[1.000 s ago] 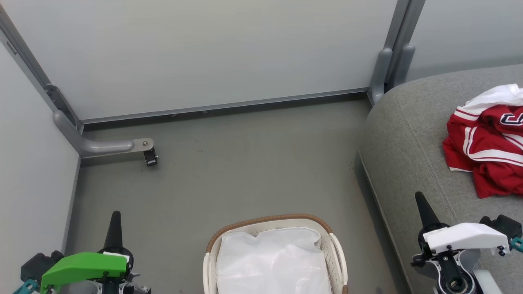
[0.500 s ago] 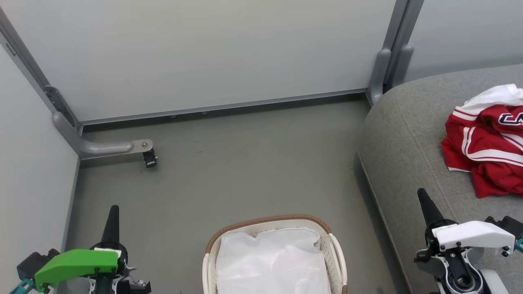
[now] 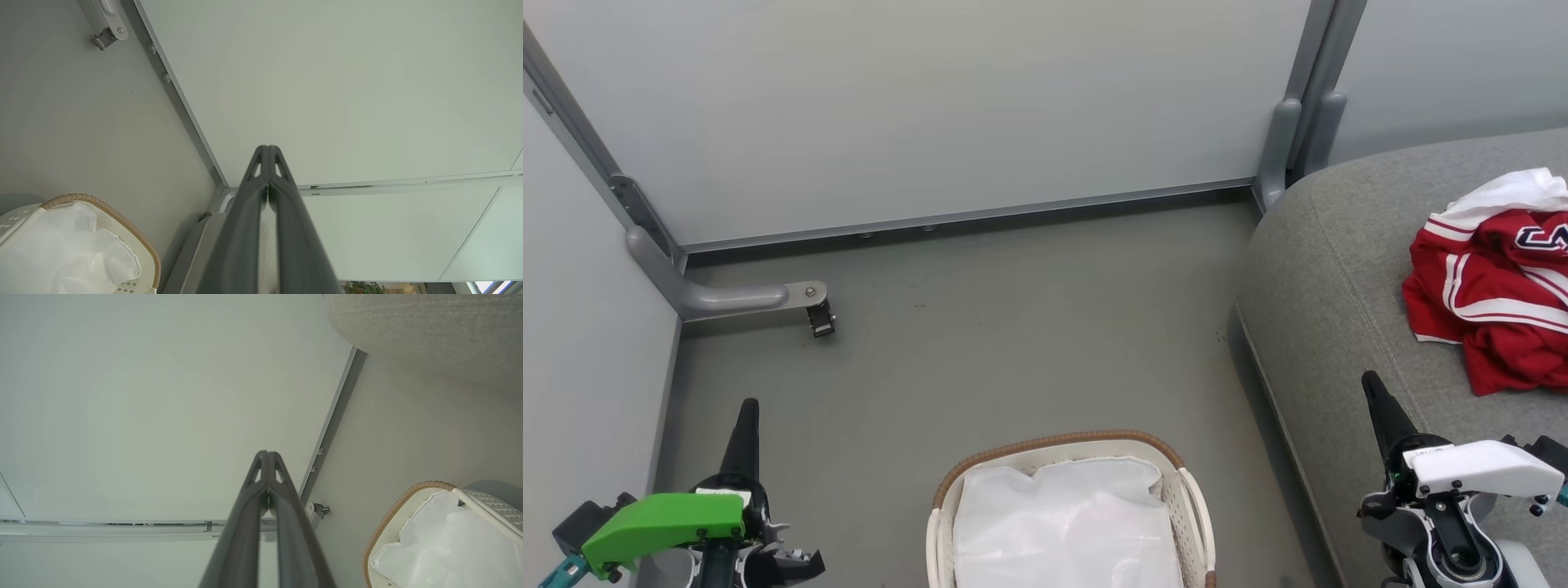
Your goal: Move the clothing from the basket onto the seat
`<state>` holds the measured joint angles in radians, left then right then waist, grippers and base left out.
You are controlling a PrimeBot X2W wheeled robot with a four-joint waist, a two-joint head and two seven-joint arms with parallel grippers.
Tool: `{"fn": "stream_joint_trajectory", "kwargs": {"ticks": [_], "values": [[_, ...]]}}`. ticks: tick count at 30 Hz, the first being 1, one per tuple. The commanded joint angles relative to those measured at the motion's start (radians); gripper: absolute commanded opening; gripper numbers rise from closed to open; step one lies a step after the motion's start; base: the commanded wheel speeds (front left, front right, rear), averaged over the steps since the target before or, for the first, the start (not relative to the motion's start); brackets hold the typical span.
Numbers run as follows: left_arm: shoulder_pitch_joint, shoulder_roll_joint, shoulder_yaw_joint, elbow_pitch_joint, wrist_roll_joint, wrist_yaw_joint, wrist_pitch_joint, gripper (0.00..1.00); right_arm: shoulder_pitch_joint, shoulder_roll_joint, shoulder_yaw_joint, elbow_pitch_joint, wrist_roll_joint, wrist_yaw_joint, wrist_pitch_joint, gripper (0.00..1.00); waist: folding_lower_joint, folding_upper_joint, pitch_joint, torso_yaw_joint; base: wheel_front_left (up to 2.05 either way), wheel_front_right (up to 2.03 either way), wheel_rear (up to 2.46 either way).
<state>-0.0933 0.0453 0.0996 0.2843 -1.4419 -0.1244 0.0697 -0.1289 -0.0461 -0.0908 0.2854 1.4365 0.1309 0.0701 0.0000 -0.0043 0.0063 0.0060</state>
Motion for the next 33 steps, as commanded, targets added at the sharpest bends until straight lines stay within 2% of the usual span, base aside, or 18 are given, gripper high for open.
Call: {"fn": "stream_joint_trajectory", "kwargs": {"ticks": [1,24,33], "values": [[-0.022,0.007,0.006,-0.011,-0.022,-0.007,0.007,0.0,0.012,-0.006,-0.006,-0.012,0.023,0.0,0.007,0.0,0.0,0.0035,0.0,0.0,0.0,0.0,0.0],[-0.029,0.008,0.018,-0.038,-0.173,-0.009,0.048,0.0,0.021,-0.007,-0.027,-0.04,0.176,0.0,0.048,0.0,0.0,0.0043,-0.005,-0.006,0.0,0.0,0.0],[-0.028,0.008,0.018,-0.037,-0.172,-0.008,0.049,0.0,0.02,-0.007,-0.027,-0.039,0.176,0.0,0.048,0.0,0.0,0.0043,-0.005,-0.006,0.0,0.0,0.0]]}}
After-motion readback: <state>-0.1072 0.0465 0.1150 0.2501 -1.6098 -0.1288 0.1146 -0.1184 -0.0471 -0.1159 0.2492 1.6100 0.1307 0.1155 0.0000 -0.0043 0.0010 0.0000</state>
